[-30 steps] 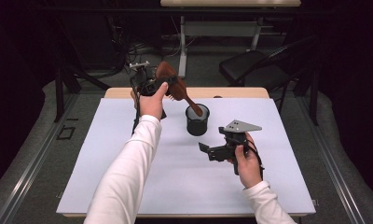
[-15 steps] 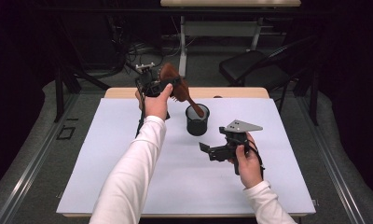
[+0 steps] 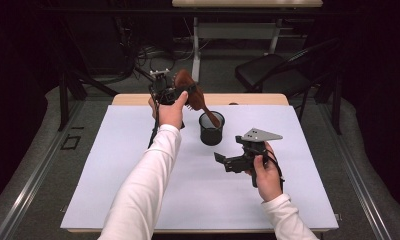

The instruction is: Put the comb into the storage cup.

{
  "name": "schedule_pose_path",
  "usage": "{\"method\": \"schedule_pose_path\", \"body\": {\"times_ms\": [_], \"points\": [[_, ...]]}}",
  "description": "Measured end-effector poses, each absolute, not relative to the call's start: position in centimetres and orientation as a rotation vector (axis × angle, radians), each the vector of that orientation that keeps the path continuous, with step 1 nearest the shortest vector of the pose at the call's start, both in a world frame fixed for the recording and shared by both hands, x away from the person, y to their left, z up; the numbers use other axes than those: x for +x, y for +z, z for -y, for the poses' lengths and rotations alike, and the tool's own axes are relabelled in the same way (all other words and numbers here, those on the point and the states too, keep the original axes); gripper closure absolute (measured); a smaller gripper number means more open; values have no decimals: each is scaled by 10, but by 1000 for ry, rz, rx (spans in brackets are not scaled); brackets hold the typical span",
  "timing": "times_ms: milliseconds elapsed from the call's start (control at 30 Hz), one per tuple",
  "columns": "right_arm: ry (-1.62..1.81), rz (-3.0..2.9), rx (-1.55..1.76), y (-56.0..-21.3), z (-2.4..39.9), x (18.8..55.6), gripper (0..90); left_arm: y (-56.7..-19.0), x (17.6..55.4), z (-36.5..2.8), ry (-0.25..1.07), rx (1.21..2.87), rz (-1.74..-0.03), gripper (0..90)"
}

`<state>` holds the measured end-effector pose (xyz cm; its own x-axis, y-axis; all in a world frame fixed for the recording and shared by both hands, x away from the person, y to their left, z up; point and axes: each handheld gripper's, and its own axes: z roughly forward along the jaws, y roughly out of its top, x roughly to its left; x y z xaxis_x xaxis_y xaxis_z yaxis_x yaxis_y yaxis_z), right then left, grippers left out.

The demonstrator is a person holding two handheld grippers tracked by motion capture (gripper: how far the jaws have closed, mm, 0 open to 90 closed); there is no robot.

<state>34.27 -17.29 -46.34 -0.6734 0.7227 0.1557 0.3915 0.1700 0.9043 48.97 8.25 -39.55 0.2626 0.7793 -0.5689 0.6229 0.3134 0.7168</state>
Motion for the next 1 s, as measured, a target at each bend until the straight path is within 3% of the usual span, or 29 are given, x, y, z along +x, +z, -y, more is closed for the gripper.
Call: {"method": "schedule_pose_path", "body": {"times_ms": [1000], "points": [[1502, -2155, 1048, -463, 172, 342, 0, -413, 493, -68, 177, 1429, -1442, 474]]}}
